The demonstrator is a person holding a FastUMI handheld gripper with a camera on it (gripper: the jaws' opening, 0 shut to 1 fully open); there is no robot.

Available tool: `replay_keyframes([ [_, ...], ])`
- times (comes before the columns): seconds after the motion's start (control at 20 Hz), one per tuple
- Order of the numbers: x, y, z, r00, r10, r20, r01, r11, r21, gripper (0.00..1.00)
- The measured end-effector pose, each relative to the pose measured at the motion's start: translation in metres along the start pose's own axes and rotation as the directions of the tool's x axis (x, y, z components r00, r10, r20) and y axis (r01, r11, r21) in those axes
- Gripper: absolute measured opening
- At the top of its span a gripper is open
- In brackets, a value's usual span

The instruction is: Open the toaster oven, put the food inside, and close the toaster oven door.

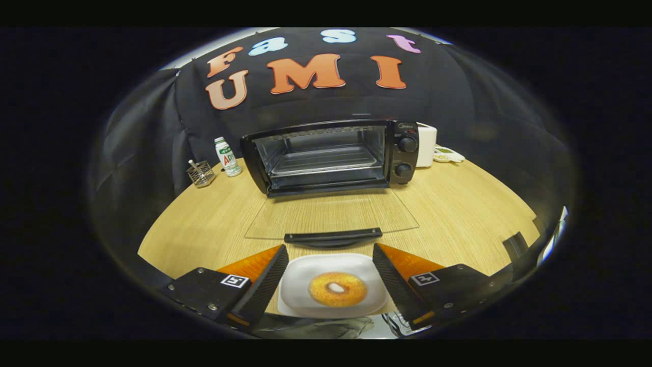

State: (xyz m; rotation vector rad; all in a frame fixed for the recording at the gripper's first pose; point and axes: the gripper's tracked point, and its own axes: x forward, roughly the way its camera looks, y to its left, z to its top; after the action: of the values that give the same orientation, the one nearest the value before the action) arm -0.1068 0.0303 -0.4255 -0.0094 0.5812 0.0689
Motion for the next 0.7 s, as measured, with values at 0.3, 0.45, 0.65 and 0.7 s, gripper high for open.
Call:
replay_keyframes([
  [0.3, -0.001, -0.002, -0.053, 0.996, -0.031, -0.082, 0.028, 0.999, -0.038, 0.99],
  [0.45, 0.007, -0.005, -0.062, 0.993, -0.047, -0.104, 0.038, 0.996, -0.082, 1.0],
  [0.65, 0.015, -0.005, -0.064, 0.992, -0.044, -0.121, 0.031, 0.994, -0.108, 0.98],
  [0.7, 0.016, -0.004, -0.066, 0.992, -0.035, -0.125, 0.023, 0.995, -0.102, 0.96],
])
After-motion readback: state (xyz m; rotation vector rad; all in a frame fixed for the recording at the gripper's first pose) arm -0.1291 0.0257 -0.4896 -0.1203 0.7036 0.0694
